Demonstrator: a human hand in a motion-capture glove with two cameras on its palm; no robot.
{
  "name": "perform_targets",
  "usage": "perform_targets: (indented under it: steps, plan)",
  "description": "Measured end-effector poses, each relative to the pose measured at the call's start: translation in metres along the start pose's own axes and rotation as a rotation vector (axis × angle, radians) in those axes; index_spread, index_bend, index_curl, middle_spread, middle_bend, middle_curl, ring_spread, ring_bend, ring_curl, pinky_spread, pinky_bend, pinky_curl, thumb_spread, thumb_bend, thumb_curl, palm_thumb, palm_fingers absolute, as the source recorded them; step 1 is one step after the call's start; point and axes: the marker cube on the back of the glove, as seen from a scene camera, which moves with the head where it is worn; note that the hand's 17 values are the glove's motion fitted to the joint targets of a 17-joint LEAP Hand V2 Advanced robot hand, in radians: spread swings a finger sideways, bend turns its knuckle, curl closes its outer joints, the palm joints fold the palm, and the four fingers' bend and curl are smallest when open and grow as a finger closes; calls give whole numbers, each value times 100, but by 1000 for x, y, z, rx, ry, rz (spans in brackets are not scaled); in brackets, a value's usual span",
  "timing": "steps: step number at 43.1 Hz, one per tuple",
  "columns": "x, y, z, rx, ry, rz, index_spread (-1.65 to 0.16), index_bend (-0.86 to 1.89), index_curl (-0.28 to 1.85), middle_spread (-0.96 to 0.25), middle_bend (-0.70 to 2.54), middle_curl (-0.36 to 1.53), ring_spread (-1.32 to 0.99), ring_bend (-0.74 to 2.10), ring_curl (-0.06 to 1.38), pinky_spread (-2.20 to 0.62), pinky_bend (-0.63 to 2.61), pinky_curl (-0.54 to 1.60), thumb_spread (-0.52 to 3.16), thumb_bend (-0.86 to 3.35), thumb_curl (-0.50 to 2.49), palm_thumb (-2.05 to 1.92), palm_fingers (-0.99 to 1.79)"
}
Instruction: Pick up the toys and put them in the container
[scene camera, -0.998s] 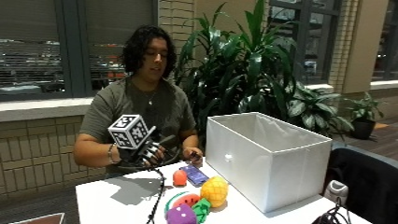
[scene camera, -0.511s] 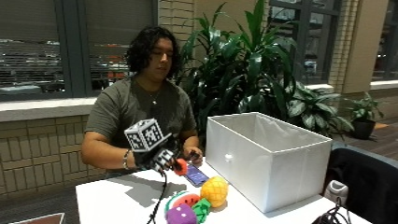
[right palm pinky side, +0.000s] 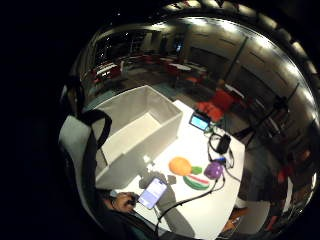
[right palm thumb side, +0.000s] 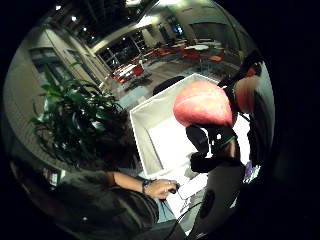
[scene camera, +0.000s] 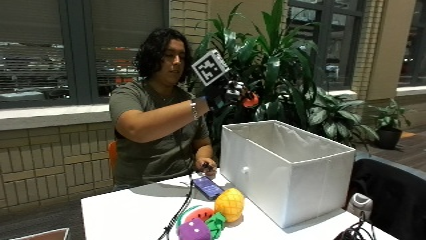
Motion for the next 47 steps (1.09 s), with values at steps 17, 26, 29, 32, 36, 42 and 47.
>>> perform_targets:
  steps: [17,26,29,32,36,42,47]
  plan:
    - [82,20,58,-64,19,180,-33,50,29,-57,137,104,-72,174,101,-59,157,94,111,-8,20,-3,38]
    - [174,100,126,-228,-51,397,-34,76,38,-51,122,98,-59,146,89,-47,118,74,131,1,20,1,45]
    - [189,125,161,-339,-32,454,-34,85,42,-48,117,96,-55,134,85,-43,105,69,137,2,21,3,37]
    - [197,143,192,-420,34,478,-34,96,48,-44,104,90,-51,114,80,-33,92,66,137,2,22,5,7]
    - [208,152,222,-495,123,492,-35,99,49,-40,90,83,-46,96,73,-22,90,61,128,-1,23,4,-5]
    - [211,140,239,-488,188,491,-35,90,46,-35,71,73,-44,90,64,-17,102,54,127,5,28,17,11]
    - [208,127,233,-422,226,400,-35,85,44,-37,82,74,-46,98,61,-20,96,49,128,18,37,44,46]
